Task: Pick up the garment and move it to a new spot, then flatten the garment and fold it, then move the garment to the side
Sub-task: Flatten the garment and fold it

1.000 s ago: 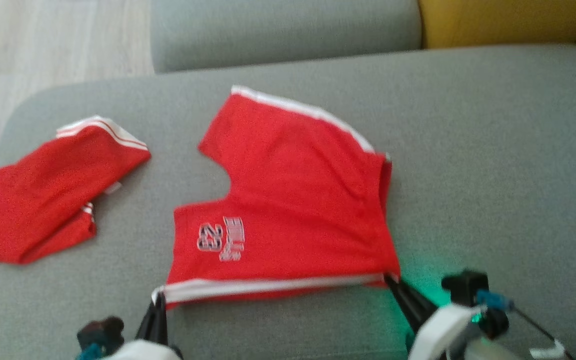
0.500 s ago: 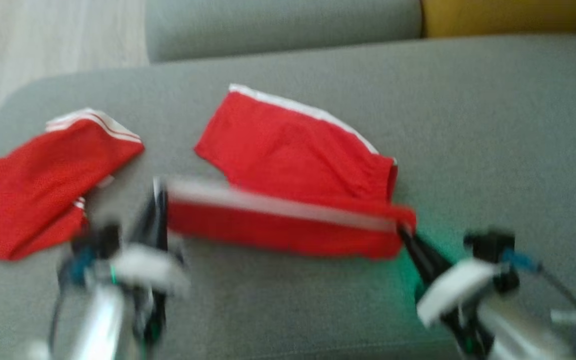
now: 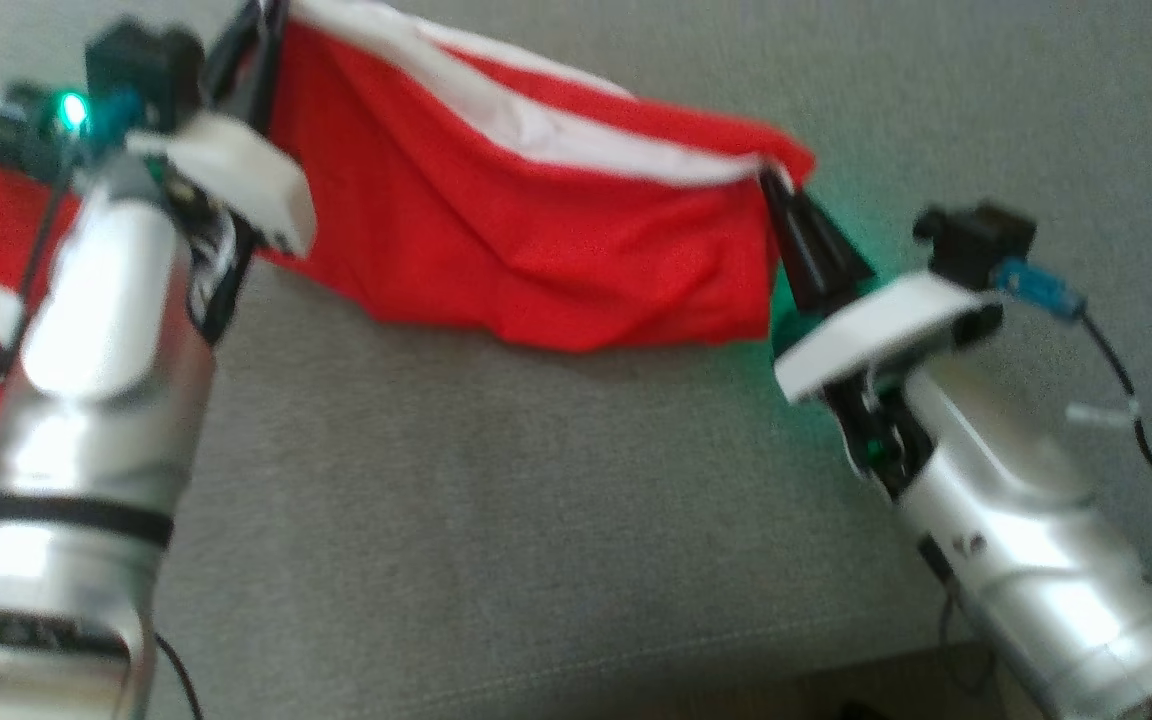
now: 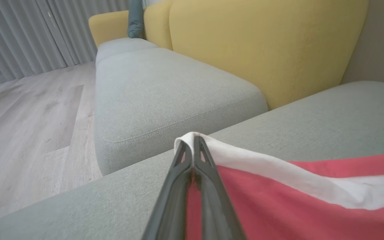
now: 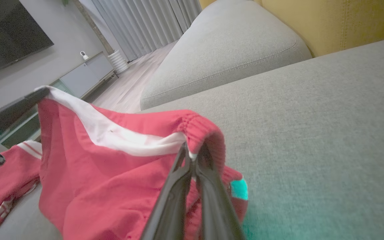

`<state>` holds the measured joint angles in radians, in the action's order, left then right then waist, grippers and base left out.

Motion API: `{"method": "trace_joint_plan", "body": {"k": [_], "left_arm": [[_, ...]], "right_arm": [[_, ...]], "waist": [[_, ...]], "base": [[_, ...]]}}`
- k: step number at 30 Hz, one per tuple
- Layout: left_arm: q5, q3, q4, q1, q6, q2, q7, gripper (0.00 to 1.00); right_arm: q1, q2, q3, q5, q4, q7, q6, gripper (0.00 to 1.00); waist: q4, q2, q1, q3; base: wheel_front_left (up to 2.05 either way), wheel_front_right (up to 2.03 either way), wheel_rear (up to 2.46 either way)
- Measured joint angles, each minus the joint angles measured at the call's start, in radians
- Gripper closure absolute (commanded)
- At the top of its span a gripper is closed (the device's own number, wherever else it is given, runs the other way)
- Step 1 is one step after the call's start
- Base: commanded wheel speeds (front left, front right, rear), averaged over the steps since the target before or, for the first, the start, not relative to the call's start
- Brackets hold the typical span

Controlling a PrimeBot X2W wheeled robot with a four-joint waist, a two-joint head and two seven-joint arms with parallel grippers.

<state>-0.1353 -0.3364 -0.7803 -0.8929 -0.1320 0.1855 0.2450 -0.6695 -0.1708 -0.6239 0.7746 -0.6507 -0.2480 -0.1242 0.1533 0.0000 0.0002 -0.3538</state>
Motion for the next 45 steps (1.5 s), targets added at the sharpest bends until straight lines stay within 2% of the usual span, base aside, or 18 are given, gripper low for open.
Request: {"method": "trace_joint_plan", "body": {"k": [6, 15, 16, 17, 18, 22, 28, 34, 43, 44, 45], "left_arm": [[-0.033, -0.048, -0.131, -0.132, 0.0, 0.025, -0.001, 1.0], [-0.045, -0.039, -0.24, -0.162, 0.019, 0.036, 0.005, 1.0], [-0.045, -0.04, -0.247, -0.162, 0.024, 0.035, 0.005, 0.58], [-0.045, -0.038, -0.249, -0.162, 0.033, 0.033, 0.005, 0.0], [-0.046, -0.036, -0.249, -0.162, 0.039, 0.031, 0.006, 0.0], [-0.065, -0.02, -0.241, -0.156, 0.058, 0.022, 0.008, 0.0], [-0.122, 0.062, -0.177, -0.06, 0.116, -0.027, 0.009, 0.0], [-0.142, 0.092, -0.193, 0.091, 0.13, -0.07, 0.009, 0.0], [-0.15, 0.124, -0.233, 0.088, 0.149, -0.072, 0.021, 0.0], [-0.15, 0.123, -0.244, 0.085, 0.148, -0.073, 0.022, 0.36], [-0.15, 0.122, -0.254, 0.083, 0.143, -0.074, 0.022, 0.89]], "right_arm": [[-0.088, 0.054, 0.046, -0.012, -0.006, 0.0, 0.0, 1.0], [-0.09, 0.079, 0.077, -0.046, -0.031, -0.003, 0.0, 1.0], [-0.09, 0.081, 0.077, -0.057, -0.031, -0.003, 0.0, 0.79], [-0.09, 0.083, 0.077, -0.073, -0.031, -0.003, 0.0, 0.1], [-0.089, 0.085, 0.078, -0.083, -0.031, -0.003, 0.0, 0.0], [-0.08, 0.09, 0.098, -0.136, -0.015, -0.003, 0.0, 0.0], [0.002, 0.091, 0.196, -0.244, 0.033, -0.003, 0.0, 0.0], [0.11, 0.091, 0.291, -0.331, 0.073, -0.003, 0.0, 0.0], [0.139, 0.094, 0.351, -0.368, 0.105, -0.003, 0.0, 0.0], [0.144, 0.095, 0.355, -0.372, 0.106, -0.003, 0.0, 0.0], [0.151, 0.095, 0.36, -0.373, 0.105, -0.003, 0.0, 0.0]], "waist": [[0.054, 0.0, 0.0001, -0.095], [0.116, 0.0, 0.0, -0.146], [0.116, 0.0, 0.0, -0.145], [0.114, 0.0, -0.0001, -0.144], [0.112, 0.0, -0.0001, -0.142], [0.103, 0.0, -0.0001, -0.132], [0.078, 0.0, -0.0002, -0.089], [0.061, 0.0, -0.0003, -0.052], [0.083, 0.0, -0.0003, -0.054], [0.085, 0.0, -0.0003, -0.05], [0.087, 0.0, -0.0003, -0.046]], "base": [[0.0, 0.0, 0.0], [0.0, 0.0, 0.0], [0.0, 0.0, 0.0], [0.0, 0.0, 0.0], [0.0, 0.0, 0.0], [0.0, 0.0, 0.0], [0.0, 0.0, 0.0], [0.0, 0.0, 0.0], [0.0, 0.0, 0.0], [0.0, 0.0, 0.0], [0.0, 0.0, 0.0]]}}
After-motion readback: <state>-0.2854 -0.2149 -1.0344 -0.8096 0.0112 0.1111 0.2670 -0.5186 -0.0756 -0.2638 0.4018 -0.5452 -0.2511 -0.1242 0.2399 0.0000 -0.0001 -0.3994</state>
